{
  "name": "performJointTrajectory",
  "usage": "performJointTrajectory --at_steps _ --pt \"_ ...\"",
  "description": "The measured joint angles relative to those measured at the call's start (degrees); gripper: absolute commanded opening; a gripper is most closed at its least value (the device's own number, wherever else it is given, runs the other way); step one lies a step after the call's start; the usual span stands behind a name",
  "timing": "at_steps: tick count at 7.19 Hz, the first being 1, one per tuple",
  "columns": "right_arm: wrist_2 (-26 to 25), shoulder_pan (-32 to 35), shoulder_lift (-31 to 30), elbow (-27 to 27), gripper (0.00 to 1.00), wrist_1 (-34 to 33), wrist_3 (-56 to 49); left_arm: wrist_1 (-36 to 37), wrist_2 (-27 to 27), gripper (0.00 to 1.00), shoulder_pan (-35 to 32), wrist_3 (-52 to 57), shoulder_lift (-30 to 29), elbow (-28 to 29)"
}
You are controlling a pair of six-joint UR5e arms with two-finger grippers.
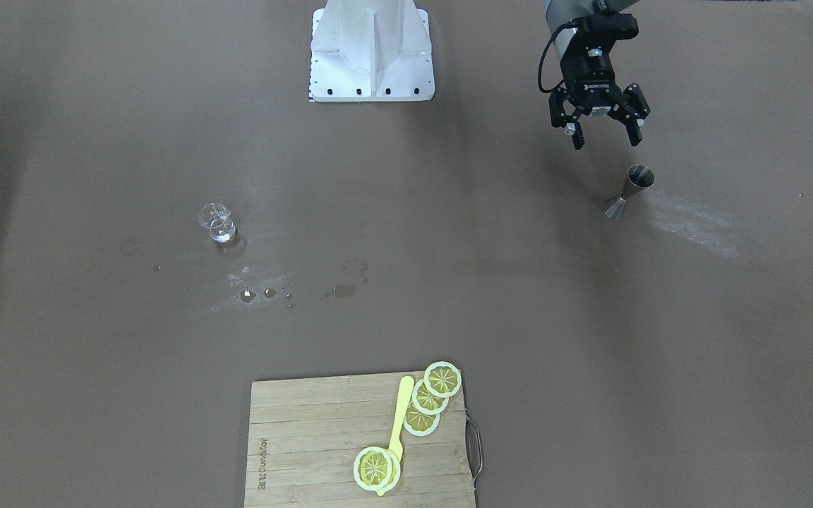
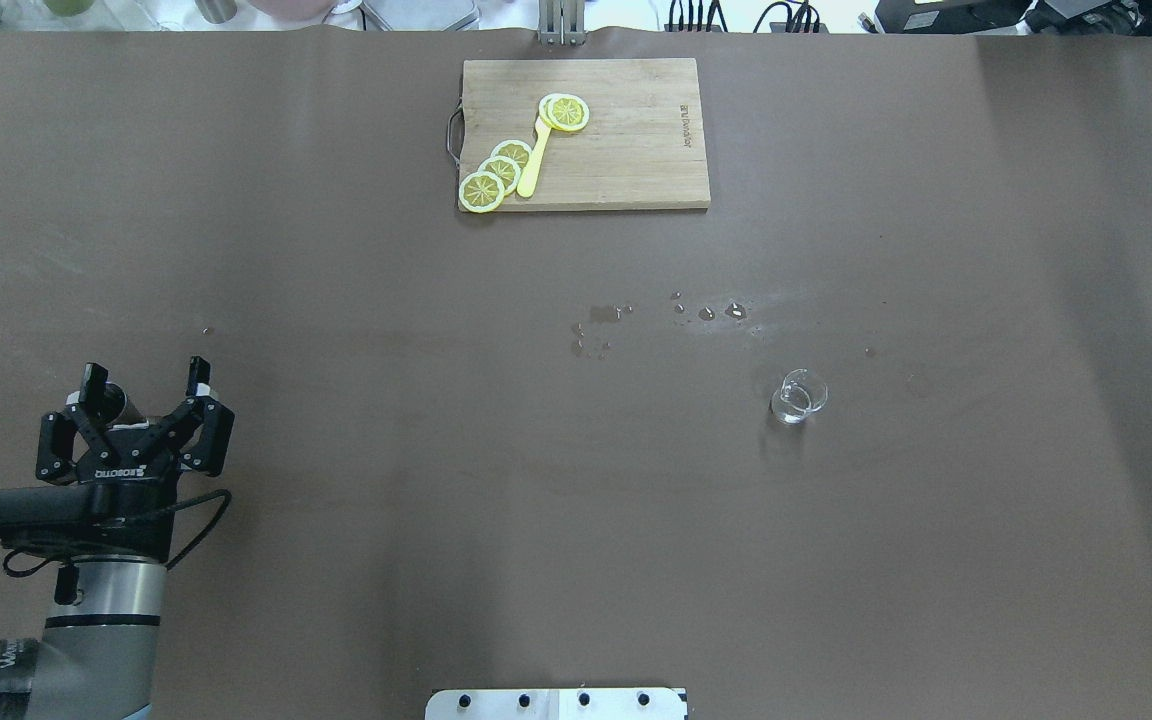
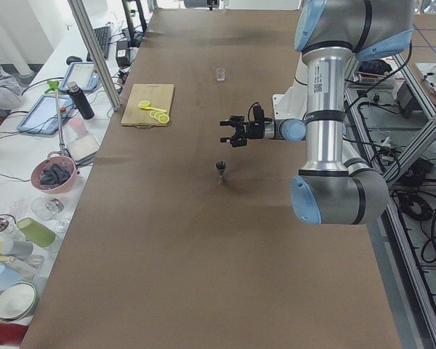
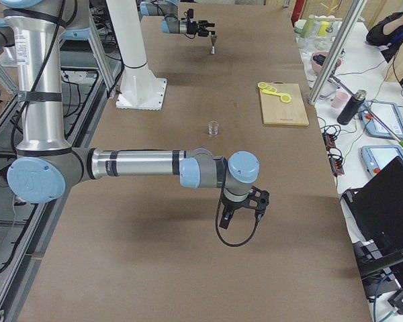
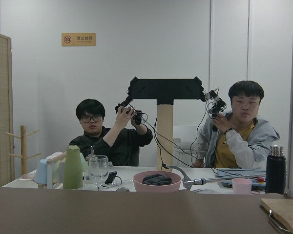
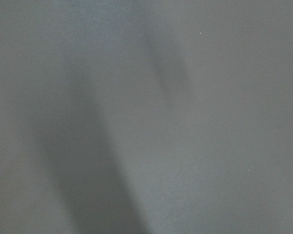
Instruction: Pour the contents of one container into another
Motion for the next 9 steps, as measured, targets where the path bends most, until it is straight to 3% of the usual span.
performJointTrajectory --at_steps 2,4,5,7,8,9 --pt "0.0 0.0 -0.2 0.2 1.0 0.0 0.0 -3.0 -0.3 0.98 0.0 9.3 -3.3 0.1" --pt "0.0 0.0 -0.2 0.3 1.0 0.0 0.0 -17.0 -3.9 0.98 0.0 27.9 -4.1 0.7" --pt "0.0 0.0 -0.2 0.3 1.0 0.0 0.0 -28.6 -8.5 0.98 -0.3 41.9 -4.5 1.4" --pt "0.0 0.0 -0.2 0.3 1.0 0.0 0.0 -58.4 -23.0 0.98 -4.7 73.9 -5.8 3.5" --pt "0.0 0.0 -0.2 0.3 1.0 0.0 0.0 -67.0 -30.3 0.98 -8.4 82.3 -6.2 4.2" --pt "0.0 0.0 -0.2 0.3 1.0 0.0 0.0 -70.6 -38.9 0.98 -13.6 86.2 -6.4 4.6"
